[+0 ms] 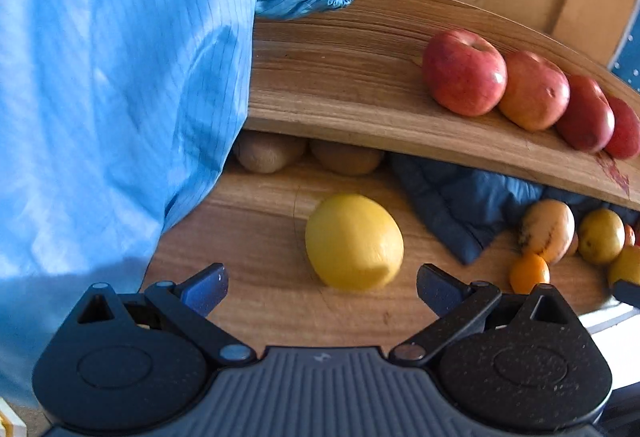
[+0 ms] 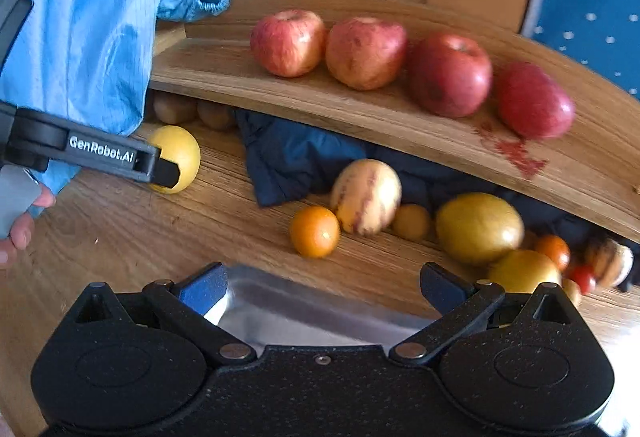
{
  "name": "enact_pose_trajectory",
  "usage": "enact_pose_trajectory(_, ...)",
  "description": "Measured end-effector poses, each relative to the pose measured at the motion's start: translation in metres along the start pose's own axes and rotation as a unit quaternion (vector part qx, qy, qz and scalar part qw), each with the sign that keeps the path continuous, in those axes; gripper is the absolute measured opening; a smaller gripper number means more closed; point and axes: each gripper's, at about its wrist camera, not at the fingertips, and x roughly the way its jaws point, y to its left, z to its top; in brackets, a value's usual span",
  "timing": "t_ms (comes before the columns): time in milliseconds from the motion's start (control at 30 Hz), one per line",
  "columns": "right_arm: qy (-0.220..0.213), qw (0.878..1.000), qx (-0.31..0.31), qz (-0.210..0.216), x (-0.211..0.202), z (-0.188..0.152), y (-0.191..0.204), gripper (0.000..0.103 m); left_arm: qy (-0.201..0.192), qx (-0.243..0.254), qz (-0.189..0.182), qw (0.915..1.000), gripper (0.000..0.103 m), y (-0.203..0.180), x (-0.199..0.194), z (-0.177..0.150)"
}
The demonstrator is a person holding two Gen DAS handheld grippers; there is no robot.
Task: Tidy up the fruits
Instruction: 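Move left tool to the yellow citrus while right tool approaches the small orange, then close left tool on the yellow citrus while right tool closes on the orange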
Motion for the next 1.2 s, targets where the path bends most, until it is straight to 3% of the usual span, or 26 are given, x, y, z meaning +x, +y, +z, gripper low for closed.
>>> enact_pose_trajectory(233,0.009,0.999,0.032,-0.001,0.026,0.012,0.005,0.096,0.012,0.017,-0.027,0.9994,0.102,0.000,0.021,0.012)
enact_pose_trajectory(567,0.026,0.998,0.056,-0.015,0.046,0.017,0.007,0.079,0.024,0.022,-0.040,0.9987,0.096,-0.010,0.044,0.015)
enact_pose_trajectory(833,0.025,0.998,0.056,-0.027,0.049,0.021,0.010,0.064,0.016,0.026,-0.051,0.9982,0.082,-0.016,0.051,0.014)
enact_pose_trajectory(1000,0.020,0.997,0.062,-0.034,0.047,0.020,0.010,0.051,0.009,0.025,-0.058,0.9980,0.064,-0.021,0.048,0.013)
enact_pose_trajectory(1200,0.016,0.997,0.062,-0.032,0.044,0.019,0.010,0.038,0.007,0.031,-0.053,0.9981,0.063,-0.016,0.042,0.010)
